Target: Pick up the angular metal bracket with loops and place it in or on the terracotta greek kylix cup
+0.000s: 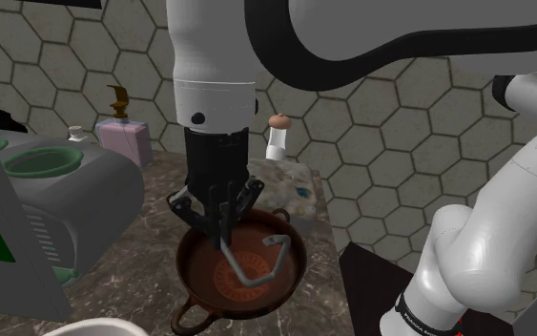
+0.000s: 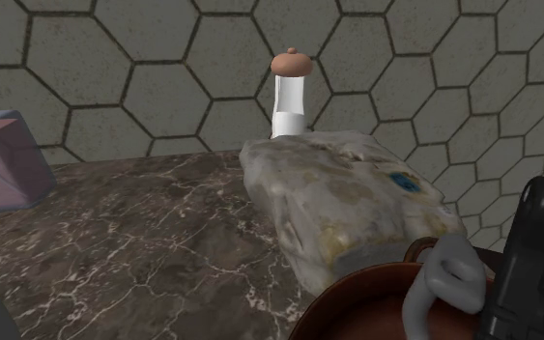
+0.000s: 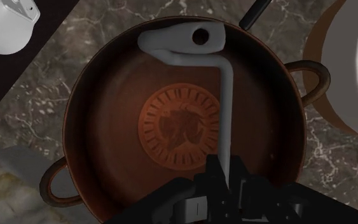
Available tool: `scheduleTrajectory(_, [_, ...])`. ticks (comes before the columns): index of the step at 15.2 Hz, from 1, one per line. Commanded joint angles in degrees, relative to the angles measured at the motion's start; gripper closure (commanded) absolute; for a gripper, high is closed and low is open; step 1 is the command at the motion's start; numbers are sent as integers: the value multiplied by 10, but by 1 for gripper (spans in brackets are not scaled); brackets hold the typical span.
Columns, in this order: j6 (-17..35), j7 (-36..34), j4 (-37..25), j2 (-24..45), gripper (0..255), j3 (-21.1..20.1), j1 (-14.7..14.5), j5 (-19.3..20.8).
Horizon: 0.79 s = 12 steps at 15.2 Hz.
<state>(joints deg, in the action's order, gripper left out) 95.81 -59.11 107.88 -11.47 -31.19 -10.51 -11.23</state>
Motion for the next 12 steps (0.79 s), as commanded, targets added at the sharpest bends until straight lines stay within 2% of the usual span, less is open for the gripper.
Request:
scheduleTrajectory(1, [0, 0, 0, 0, 255, 0, 0, 0])
scheduleTrajectory(2, [0, 0, 0, 0, 255, 0, 0, 0])
scheduleTrajectory(3, [0, 0, 0, 0, 0, 0, 0, 0])
scheduleTrajectory(8, [0, 0, 0, 0, 0, 0, 0, 0])
scheduleTrajectory(12, [-73, -8, -88, 17, 0, 3, 4, 10])
